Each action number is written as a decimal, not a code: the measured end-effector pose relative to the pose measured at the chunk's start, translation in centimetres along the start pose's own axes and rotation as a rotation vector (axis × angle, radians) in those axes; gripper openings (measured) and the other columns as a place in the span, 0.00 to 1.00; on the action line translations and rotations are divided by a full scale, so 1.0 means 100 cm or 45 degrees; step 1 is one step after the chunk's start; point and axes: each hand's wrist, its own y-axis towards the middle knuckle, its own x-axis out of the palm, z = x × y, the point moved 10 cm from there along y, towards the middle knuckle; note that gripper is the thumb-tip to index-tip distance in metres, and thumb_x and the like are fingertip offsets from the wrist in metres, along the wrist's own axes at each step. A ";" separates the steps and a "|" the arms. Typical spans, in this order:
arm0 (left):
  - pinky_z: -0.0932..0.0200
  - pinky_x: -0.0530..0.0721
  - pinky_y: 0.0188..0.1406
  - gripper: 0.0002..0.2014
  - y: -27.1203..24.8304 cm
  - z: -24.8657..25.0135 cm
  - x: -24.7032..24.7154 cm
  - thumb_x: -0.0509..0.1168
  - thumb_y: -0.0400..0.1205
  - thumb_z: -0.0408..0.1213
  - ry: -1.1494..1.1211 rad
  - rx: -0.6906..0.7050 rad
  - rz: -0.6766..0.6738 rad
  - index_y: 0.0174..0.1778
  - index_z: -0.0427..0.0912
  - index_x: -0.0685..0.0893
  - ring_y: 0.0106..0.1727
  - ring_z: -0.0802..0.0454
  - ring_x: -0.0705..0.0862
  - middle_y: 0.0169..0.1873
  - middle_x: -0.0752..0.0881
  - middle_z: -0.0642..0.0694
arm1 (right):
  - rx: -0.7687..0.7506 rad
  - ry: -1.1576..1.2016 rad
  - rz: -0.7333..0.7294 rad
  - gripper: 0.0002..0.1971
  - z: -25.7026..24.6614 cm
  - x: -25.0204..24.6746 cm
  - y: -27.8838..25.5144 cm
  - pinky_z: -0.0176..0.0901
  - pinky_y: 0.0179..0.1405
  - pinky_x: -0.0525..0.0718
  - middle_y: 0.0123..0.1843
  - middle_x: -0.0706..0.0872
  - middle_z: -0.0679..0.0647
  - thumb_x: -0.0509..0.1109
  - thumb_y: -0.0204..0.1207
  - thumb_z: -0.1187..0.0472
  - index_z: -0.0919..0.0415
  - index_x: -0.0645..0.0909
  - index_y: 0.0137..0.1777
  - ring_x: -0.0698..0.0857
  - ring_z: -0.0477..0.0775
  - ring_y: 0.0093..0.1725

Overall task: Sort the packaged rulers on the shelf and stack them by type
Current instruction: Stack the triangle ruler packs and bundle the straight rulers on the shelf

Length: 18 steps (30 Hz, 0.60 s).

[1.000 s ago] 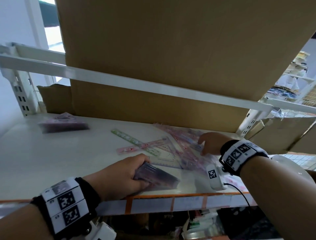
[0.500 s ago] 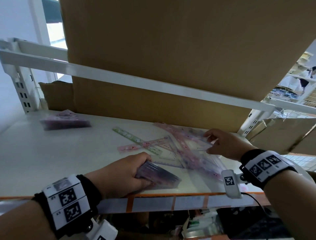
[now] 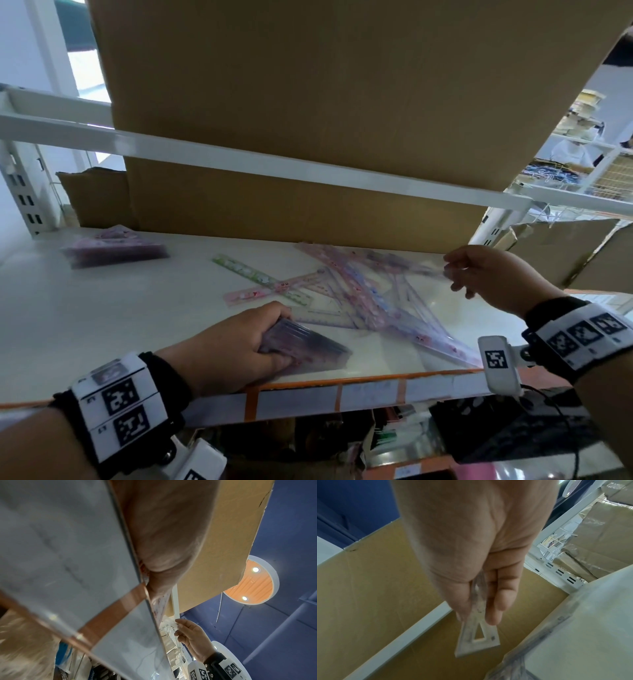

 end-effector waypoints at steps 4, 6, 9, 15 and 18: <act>0.79 0.75 0.39 0.15 0.000 0.001 0.000 0.73 0.77 0.51 0.001 0.005 -0.002 0.53 0.65 0.74 0.46 0.73 0.82 0.46 0.82 0.76 | -0.084 0.125 0.081 0.12 -0.020 -0.004 -0.017 0.54 0.35 0.87 0.41 0.91 0.47 0.64 0.84 0.64 0.46 0.85 0.49 0.91 0.55 0.34; 0.80 0.75 0.40 0.15 0.000 0.001 0.000 0.72 0.77 0.51 0.002 0.002 -0.002 0.53 0.66 0.73 0.47 0.75 0.82 0.47 0.81 0.78 | -0.157 0.079 0.077 0.12 -0.036 -0.001 -0.027 0.45 0.31 0.84 0.38 0.90 0.46 0.63 0.83 0.62 0.43 0.84 0.46 0.88 0.51 0.30; 0.80 0.75 0.41 0.17 0.000 0.000 -0.001 0.72 0.76 0.52 0.005 -0.008 0.007 0.54 0.70 0.72 0.48 0.75 0.81 0.47 0.80 0.80 | -0.255 0.048 0.053 0.12 -0.066 0.003 -0.043 0.31 0.31 0.79 0.37 0.89 0.43 0.65 0.82 0.62 0.41 0.83 0.44 0.86 0.44 0.31; 0.79 0.75 0.38 0.18 0.000 0.001 -0.002 0.72 0.75 0.52 -0.002 -0.016 0.024 0.53 0.73 0.71 0.45 0.71 0.83 0.46 0.82 0.75 | -0.402 0.150 -0.160 0.14 -0.119 0.047 -0.088 0.27 0.40 0.79 0.38 0.89 0.42 0.68 0.82 0.67 0.44 0.84 0.45 0.85 0.42 0.38; 0.74 0.78 0.39 0.17 -0.001 0.001 -0.001 0.72 0.74 0.52 -0.030 -0.024 0.006 0.53 0.72 0.72 0.44 0.67 0.84 0.46 0.84 0.70 | -0.438 0.171 -0.302 0.11 -0.132 0.084 -0.102 0.32 0.43 0.82 0.41 0.88 0.40 0.68 0.82 0.64 0.44 0.83 0.47 0.86 0.42 0.41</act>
